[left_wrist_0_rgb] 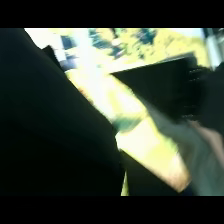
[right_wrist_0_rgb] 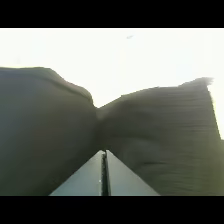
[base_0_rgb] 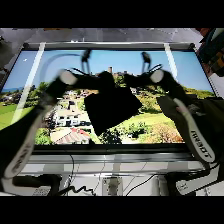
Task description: Fold the clothes and pants, and hang the long-sleeved shirts on hangers.
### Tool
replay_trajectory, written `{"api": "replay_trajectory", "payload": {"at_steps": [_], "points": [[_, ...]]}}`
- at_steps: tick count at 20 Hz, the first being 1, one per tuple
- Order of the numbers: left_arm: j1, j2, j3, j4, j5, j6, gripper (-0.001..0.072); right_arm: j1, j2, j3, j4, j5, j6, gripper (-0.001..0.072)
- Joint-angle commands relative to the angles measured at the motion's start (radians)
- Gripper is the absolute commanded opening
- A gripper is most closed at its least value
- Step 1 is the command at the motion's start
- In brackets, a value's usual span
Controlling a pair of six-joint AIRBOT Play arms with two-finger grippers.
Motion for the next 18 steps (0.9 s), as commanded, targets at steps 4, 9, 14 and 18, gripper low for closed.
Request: {"api": "replay_trajectory", "payload": {"at_steps": [4,9,14,18], "points": [[-0.166,-0.152,0.001,-0.214,0.267,0.100,0.0701,-0.254,0.020,0.001,-0.093,0.073,-0.106,0.0020],[-0.055,-0.088,0.001,-0.144,0.151,0.248,0.0695,-0.332,-0.026,0.001,0.013,0.246,-0.474,0.0018],[0.092,-0.052,0.001,0.031,-0.085,0.248,0.0139,-0.299,-0.169,0.001,0.351,0.375,-0.589,0.0688],[0.154,-0.054,0.001,0.176,-0.241,0.247,0.0012,-0.200,-0.227,0.002,0.352,0.197,-0.513,0.0693]]}}
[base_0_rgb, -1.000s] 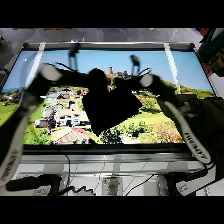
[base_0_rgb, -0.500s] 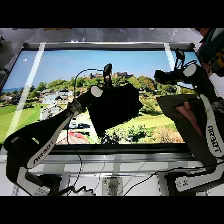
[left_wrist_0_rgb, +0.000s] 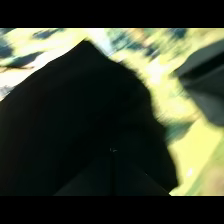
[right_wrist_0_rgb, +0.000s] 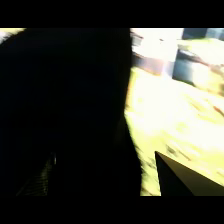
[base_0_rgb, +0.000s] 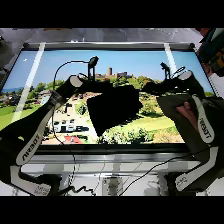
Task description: Fold the clothes and pants, and hang the long-sleeved shirts on hangers.
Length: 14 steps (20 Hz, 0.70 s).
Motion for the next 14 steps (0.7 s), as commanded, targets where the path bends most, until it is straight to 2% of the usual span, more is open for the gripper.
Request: {"api": "replay_trajectory", "payload": {"at_steps": [1,3,5,7,8,11,14], "points": [[0.054,0.004,0.000,0.133,-0.166,0.007,0.0012,0.072,-0.053,0.002,0.048,-0.129,0.022,0.0693],[0.056,0.004,0.000,0.132,-0.201,0.007,0.0012,0.099,-0.082,0.025,-0.007,-0.181,0.075,0.0693],[0.055,0.004,0.000,0.131,-0.210,0.007,0.0012,0.110,-0.121,0.082,-0.142,-0.174,0.184,0.0693],[0.050,0.004,0.000,0.132,-0.217,0.007,0.0012,0.108,-0.158,0.145,-0.257,-0.127,0.283,0.0692],[0.048,0.004,0.000,0.132,-0.222,0.007,0.0012,0.102,-0.181,0.180,-0.264,-0.076,0.301,0.0691],[0.048,0.004,0.000,0.132,-0.243,0.007,0.0012,0.102,-0.257,0.253,-0.198,0.135,0.300,0.0691],[0.048,0.004,0.000,0.132,-0.249,0.007,0.0012,0.122,-0.320,0.257,-0.010,0.253,0.286,0.0687]]}}
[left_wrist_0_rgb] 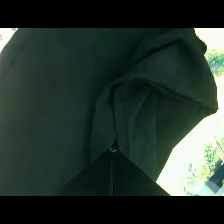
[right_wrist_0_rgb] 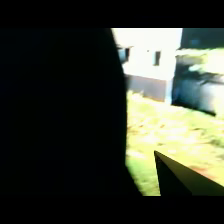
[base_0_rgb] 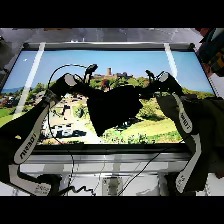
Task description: Fold the clothes and pants, and hang the long-sleeved shirts on hangers.
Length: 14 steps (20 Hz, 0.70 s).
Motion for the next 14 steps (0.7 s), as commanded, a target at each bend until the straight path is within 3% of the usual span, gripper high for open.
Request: {"api": "replay_trajectory", "payload": {"at_steps": [1,2,4,5,11,14], "points": [[0.000,0.000,0.000,0.003,-0.018,0.000,0.0012,0.028,-0.071,0.026,0.171,0.151,-0.015,0.0672],[0.000,0.001,0.000,0.002,-0.021,0.000,0.0012,0.045,-0.076,0.026,0.224,0.142,-0.055,0.0580],[0.000,0.011,0.001,0.003,-0.026,0.000,0.0011,0.083,-0.072,0.027,0.276,0.088,-0.138,0.0147],[0.003,0.026,0.001,0.003,-0.031,0.000,0.0011,0.098,-0.072,0.042,0.278,0.066,-0.144,0.0021],[0.034,0.229,0.001,0.021,-0.109,0.000,0.0011,0.048,0.105,0.139,0.258,0.050,-0.123,0.0020],[0.038,0.386,0.001,0.048,-0.163,0.000,0.0011,-0.079,0.313,0.140,0.124,0.060,-0.006,0.0020]]}}
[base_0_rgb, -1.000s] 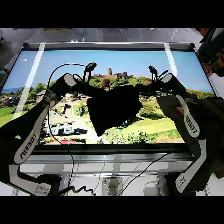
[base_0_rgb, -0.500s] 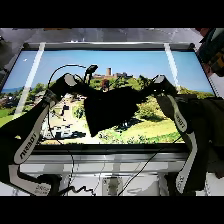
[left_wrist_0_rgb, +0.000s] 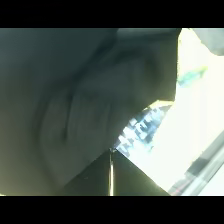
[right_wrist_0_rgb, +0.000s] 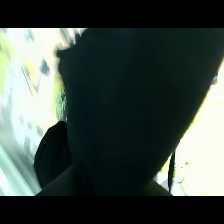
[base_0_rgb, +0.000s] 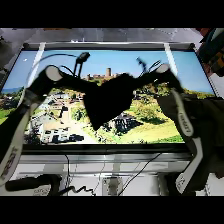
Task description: Fold the clothes and pants, and hang the long-sleeved shirts on hangers.
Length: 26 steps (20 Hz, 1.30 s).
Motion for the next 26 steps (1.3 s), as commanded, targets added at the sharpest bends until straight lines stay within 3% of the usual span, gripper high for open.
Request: {"api": "replay_trajectory", "payload": {"at_steps": [1,4,8,12,15,21,22,23,24,25,26], "points": [[0.006,0.180,0.001,0.021,-0.061,0.000,0.0012,-0.139,0.224,0.012,-0.149,0.016,0.130,0.0020],[0.006,0.338,0.001,0.021,-0.064,0.000,0.0012,-0.346,0.427,0.012,-0.335,0.172,0.221,0.0019],[0.006,0.505,0.001,0.021,-0.064,0.000,0.0012,-0.721,0.619,0.009,-0.598,0.377,0.236,0.0019],[0.006,0.580,0.001,0.021,-0.064,0.000,0.0012,-1.136,0.723,0.000,-0.672,0.382,0.327,0.0019],[0.006,0.590,0.000,0.021,-0.069,0.000,0.0012,-1.394,0.743,-0.011,-0.693,0.417,0.457,0.0019],[0.006,0.589,0.000,0.020,-0.068,0.000,0.0013,-1.512,0.742,-0.055,-0.634,0.499,0.492,0.0022],[0.006,0.589,0.000,0.020,-0.068,0.000,0.0013,-1.512,0.743,-0.055,-0.616,0.499,0.493,0.0137],[0.006,0.589,0.000,0.021,-0.068,0.000,0.0013,-1.512,0.746,-0.055,-0.608,0.500,0.493,0.0426],[0.006,0.589,0.000,0.021,-0.068,0.000,0.0013,-1.512,0.747,-0.055,-0.599,0.491,0.493,0.0646],[0.006,0.589,0.000,0.021,-0.068,0.000,0.0013,-1.512,0.747,-0.055,-0.591,0.483,0.492,0.0692],[0.006,0.589,0.000,0.021,-0.068,0.000,0.0013,-1.512,0.746,-0.056,-0.582,0.479,0.492,0.0690]]}}
